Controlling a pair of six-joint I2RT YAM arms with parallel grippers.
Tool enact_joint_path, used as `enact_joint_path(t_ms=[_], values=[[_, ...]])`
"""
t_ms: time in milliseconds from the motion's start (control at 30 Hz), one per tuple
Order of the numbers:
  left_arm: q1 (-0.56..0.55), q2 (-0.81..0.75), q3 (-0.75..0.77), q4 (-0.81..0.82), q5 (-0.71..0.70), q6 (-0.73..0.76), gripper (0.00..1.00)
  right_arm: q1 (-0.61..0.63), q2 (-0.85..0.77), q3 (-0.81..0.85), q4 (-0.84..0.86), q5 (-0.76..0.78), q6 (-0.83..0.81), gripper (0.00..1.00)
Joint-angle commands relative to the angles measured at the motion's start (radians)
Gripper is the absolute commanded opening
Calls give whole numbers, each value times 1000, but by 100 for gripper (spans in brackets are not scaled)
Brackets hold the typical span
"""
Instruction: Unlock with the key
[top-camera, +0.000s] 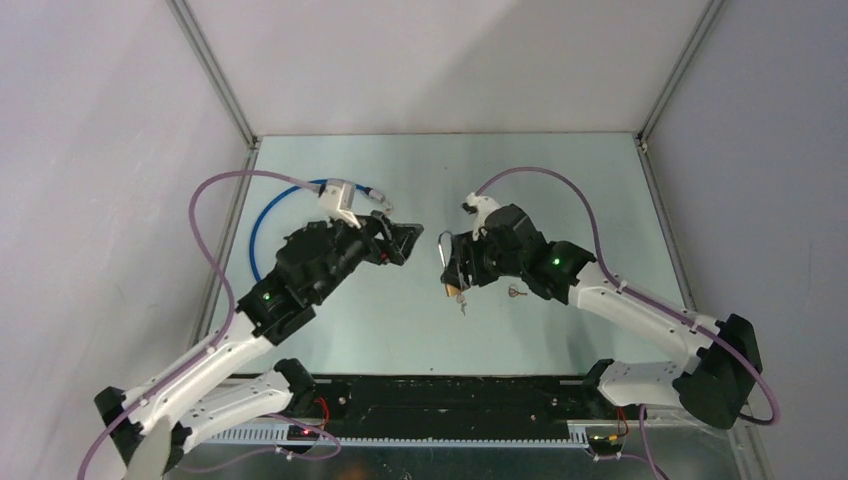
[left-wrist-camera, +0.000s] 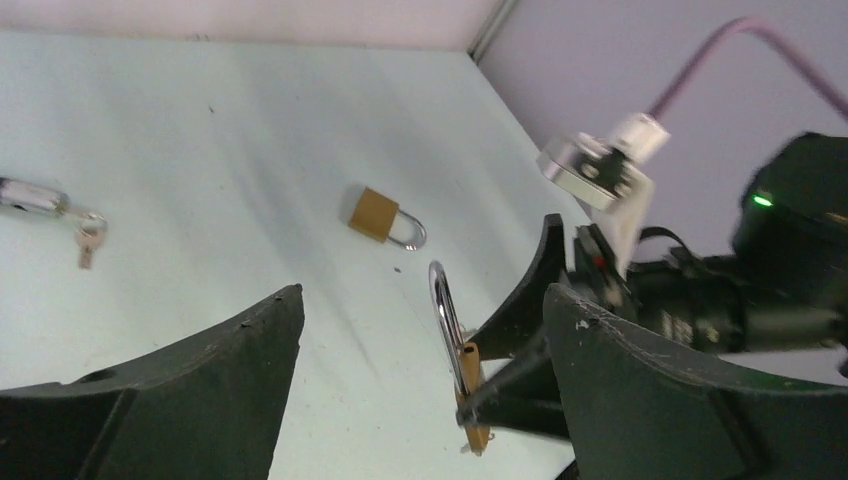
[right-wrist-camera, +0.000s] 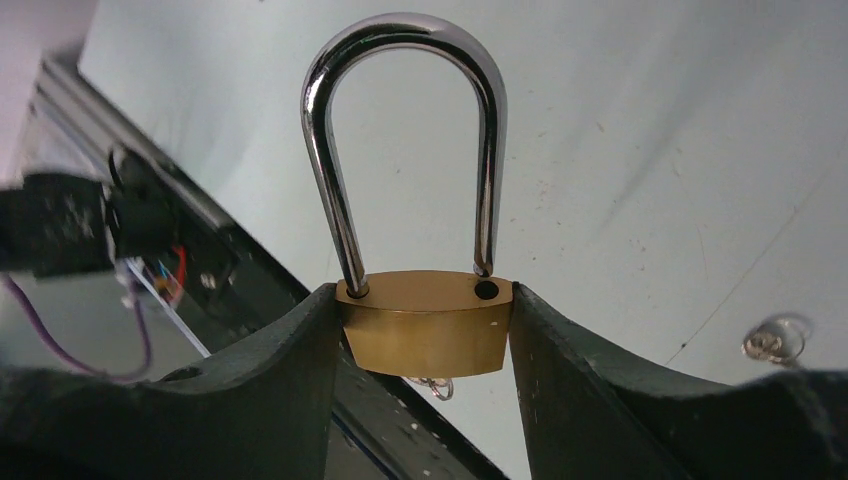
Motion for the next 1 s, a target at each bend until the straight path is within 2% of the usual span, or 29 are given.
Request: enact_joint_path(t_ms=[0,100,333,600,667,800,967], values=[[69,79,59,-23,234,-108,93,68,-71,17,91,-24,-268,0],[96,140,74,-28,285,-137,93,105,-71,11,101,7,-328,0],[116,268,108,-72,303,-223,90,207,-74,9,136,156,-417,0],[118,387,108,-154,297,-320,67,309,-79,9,169,472,-480,0],[118,388,98,-176,279,-333,65,327,-82,9,179,553,-508,0],[133,373,73,-217,243,-346,64,380,-84,0,233,717,-580,0],[185,301,30,-238,241,-350,69,385,-97,-22,267,717,-572,0]])
